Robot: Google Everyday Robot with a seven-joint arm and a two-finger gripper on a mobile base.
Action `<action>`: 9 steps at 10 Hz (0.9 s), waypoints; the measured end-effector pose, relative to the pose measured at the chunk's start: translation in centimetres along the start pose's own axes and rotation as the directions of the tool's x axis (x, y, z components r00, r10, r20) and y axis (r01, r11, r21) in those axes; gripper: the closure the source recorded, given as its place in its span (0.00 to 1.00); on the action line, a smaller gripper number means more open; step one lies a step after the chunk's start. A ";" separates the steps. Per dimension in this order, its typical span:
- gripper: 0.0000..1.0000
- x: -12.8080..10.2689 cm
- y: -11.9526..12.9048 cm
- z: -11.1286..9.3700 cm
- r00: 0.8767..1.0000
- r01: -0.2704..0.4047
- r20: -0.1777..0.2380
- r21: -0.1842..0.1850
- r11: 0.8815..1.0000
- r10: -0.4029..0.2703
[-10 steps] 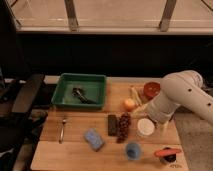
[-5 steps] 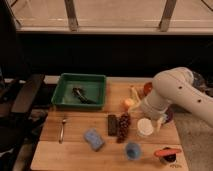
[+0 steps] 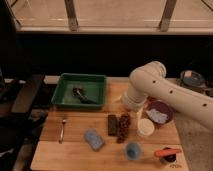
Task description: Place grapes in table surface
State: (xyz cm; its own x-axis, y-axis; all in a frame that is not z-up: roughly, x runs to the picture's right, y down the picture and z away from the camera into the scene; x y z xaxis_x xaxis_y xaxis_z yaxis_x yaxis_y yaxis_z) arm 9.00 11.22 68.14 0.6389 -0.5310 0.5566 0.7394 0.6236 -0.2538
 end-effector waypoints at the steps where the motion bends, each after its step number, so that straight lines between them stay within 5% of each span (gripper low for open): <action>1: 0.20 -0.1 -0.8 0.8 1.000 -0.002 0.001 0.008 1.000 0.002; 9: 0.20 1.9 -1.3 9.5 0.991 -0.107 0.083 -0.031 0.994 0.109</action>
State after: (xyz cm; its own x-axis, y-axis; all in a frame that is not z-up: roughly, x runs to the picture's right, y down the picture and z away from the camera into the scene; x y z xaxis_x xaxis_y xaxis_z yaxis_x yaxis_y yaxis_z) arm 7.25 14.90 77.02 0.6959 -0.4105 0.5892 0.6732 0.6586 -0.3363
